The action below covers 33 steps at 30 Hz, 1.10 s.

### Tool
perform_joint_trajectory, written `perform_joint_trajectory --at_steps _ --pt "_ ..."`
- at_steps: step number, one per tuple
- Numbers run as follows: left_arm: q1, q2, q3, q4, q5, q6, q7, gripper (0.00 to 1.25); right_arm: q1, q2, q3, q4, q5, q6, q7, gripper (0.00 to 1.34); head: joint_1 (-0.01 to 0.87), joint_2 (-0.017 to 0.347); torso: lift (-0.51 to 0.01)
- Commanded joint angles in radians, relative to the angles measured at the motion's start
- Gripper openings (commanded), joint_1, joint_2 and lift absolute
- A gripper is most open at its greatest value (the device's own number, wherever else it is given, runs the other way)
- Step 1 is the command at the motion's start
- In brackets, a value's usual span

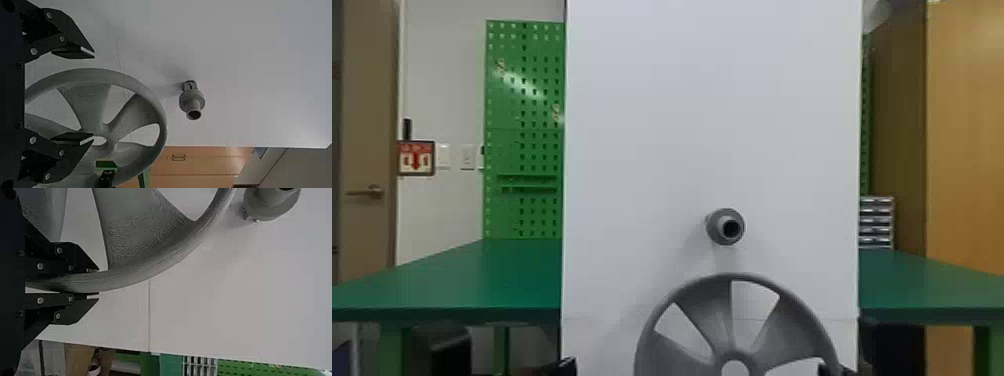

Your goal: Hold the wheel and insert it

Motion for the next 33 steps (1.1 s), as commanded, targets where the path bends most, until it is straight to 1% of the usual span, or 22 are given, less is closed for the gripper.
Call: perform_joint_trajectory --at_steps 1,6,9,14,16,19,27,33 --pt "0.0 0.001 -0.002 0.0 -0.001 0.0 0.0 0.75 -0.056 0.001 0.001 -0.04 0.013 0.075 0.0 0.25 0.0 0.009 -0.495" --pt "-0.002 0.001 -0.004 0.0 -0.001 0.0 0.0 0.75 -0.111 0.004 -0.001 -0.078 0.016 0.16 0.0 0.25 0.0 0.009 -0.495" --pt "-0.003 0.001 -0.007 0.0 -0.003 0.002 0.0 0.75 -0.151 0.007 -0.001 -0.083 0.025 0.206 0.0 0.25 0.0 0.009 -0.494" --pt "-0.011 0.001 -0.019 0.003 -0.009 0.002 0.002 0.75 -0.21 -0.001 -0.001 -0.081 0.036 0.273 0.0 0.25 0.0 0.009 -0.494" --pt "-0.011 0.002 -0.021 0.003 -0.008 0.002 0.002 0.75 -0.23 0.001 -0.001 -0.081 0.034 0.278 0.0 0.25 0.0 0.009 -0.494" --pt "-0.014 0.004 -0.025 0.006 -0.006 0.002 0.003 0.75 -0.259 0.01 -0.006 -0.08 0.034 0.308 0.0 0.25 0.0 0.009 -0.494" --pt "-0.017 0.005 -0.035 0.008 -0.006 0.002 0.011 0.75 -0.326 0.004 -0.016 -0.075 -0.009 0.353 0.0 0.25 0.0 0.009 -0.494" --pt "-0.018 0.005 -0.039 0.009 -0.001 0.002 0.014 0.75 -0.375 0.011 -0.013 -0.067 -0.01 0.368 0.0 0.25 0.0 0.009 -0.494"
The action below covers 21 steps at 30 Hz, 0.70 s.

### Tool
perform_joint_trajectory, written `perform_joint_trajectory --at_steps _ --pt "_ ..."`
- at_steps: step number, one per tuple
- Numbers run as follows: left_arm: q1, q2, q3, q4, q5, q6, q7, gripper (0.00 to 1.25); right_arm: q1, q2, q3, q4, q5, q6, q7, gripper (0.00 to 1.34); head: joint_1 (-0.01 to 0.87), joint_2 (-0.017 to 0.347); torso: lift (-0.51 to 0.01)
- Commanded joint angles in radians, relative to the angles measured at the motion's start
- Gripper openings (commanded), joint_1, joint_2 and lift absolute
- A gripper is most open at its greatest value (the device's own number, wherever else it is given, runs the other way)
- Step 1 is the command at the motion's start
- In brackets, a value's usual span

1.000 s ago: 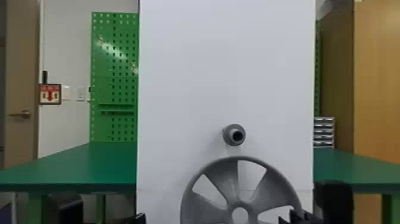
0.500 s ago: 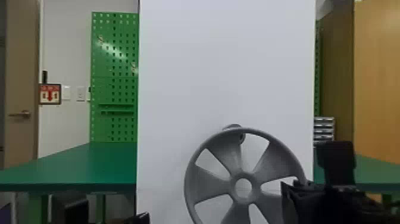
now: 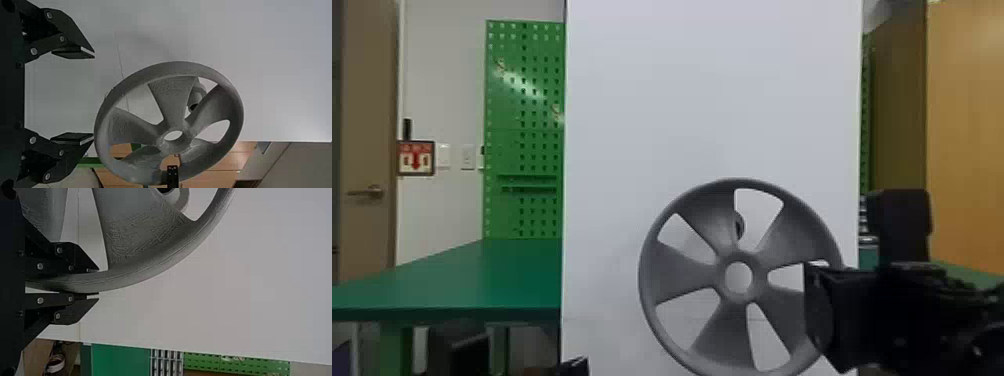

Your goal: Hold the wheel and insert it

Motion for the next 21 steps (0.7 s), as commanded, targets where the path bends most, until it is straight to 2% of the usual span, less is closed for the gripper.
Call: perform_joint_trajectory --at_steps 1,9,21 --pt "-0.003 0.0 -0.004 0.003 0.003 0.0 0.0 0.75 -0.038 0.004 0.006 0.007 0.0 0.01 0.0 0.25 0.0 0.009 -0.494" --pt "-0.01 0.0 -0.01 0.009 0.012 0.003 0.0 0.75 -0.087 0.012 0.015 0.012 0.009 0.033 0.0 0.25 0.0 0.009 -0.494" --pt "-0.021 0.005 -0.02 0.018 0.025 0.017 0.0 0.75 -0.14 0.006 0.018 0.032 -0.005 0.058 0.0 0.25 0.0 0.009 -0.494"
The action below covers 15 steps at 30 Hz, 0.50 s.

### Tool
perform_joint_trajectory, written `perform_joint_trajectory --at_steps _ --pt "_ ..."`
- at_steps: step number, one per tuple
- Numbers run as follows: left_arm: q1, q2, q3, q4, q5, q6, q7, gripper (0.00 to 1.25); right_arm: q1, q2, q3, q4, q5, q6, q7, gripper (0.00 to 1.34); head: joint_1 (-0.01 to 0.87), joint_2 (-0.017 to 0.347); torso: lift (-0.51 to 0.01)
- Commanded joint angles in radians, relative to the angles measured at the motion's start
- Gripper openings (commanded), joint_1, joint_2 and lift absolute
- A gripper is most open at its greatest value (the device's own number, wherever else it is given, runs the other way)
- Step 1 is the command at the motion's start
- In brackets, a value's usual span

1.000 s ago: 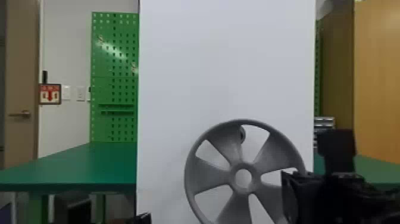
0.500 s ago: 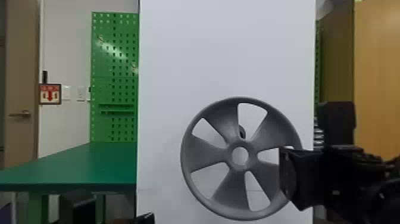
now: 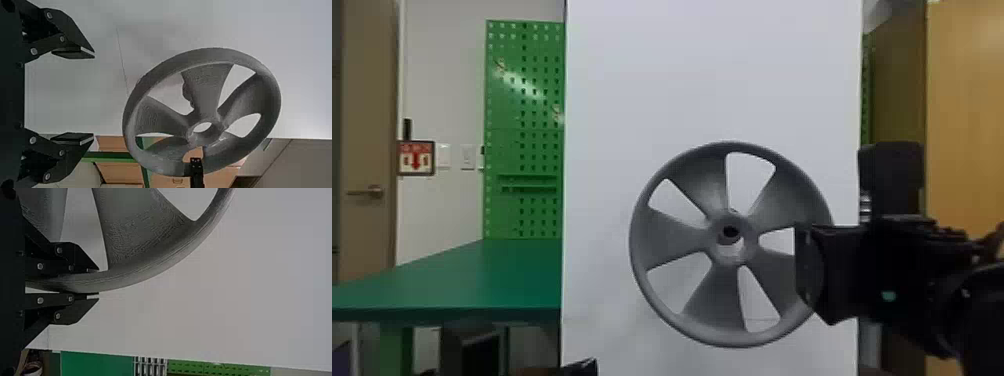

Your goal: Hold the wheel and insert it

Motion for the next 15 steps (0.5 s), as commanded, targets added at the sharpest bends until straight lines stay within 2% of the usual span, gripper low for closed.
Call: perform_joint_trajectory --at_steps 1,15 --pt "-0.003 0.001 -0.003 0.004 0.003 0.003 0.0 0.75 -0.018 -0.007 0.0 0.006 -0.003 0.007 0.0 0.25 0.0 0.009 -0.494" --pt "-0.006 0.003 -0.005 0.007 0.007 0.003 0.001 0.75 -0.026 -0.01 -0.011 0.008 0.003 -0.008 0.0 0.25 0.0 0.009 -0.494"
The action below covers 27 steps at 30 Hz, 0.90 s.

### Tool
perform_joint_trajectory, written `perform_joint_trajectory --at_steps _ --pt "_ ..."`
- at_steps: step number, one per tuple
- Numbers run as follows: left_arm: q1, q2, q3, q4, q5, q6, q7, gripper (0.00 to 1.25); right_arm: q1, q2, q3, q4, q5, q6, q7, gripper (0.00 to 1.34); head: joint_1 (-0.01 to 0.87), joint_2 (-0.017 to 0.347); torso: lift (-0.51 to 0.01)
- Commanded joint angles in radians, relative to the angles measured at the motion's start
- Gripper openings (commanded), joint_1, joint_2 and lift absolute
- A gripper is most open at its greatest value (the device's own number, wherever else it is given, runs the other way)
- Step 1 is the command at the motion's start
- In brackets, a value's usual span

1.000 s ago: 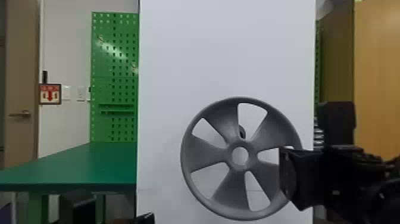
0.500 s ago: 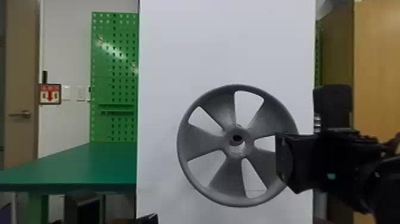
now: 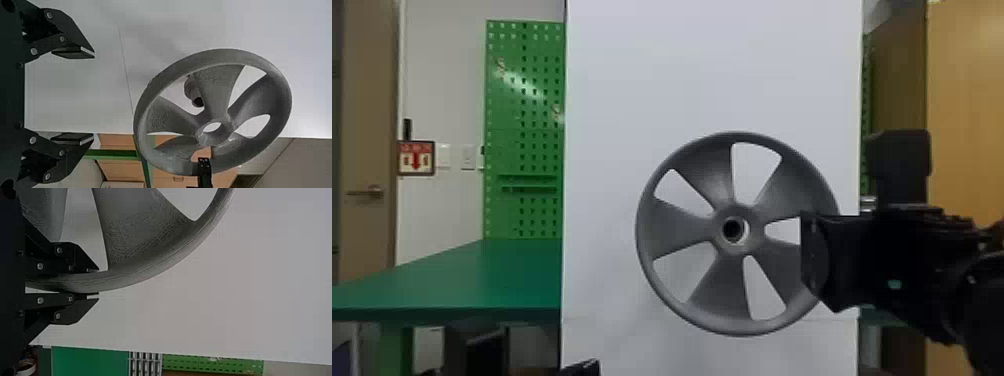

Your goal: Hold the wheel and insert it

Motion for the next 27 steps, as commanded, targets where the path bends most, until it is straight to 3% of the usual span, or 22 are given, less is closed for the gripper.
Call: perform_joint_trajectory --at_steps 1,27 --pt "0.0 0.0 0.0 0.001 0.0 0.0 0.0 0.75 -0.002 -0.001 -0.002 0.002 0.0 -0.006 0.0 0.25 0.0 0.009 -0.494" --pt "-0.002 0.0 0.0 0.003 0.003 0.0 0.0 0.75 -0.006 -0.001 0.004 0.006 0.003 -0.017 0.0 0.25 0.0 0.009 -0.494"
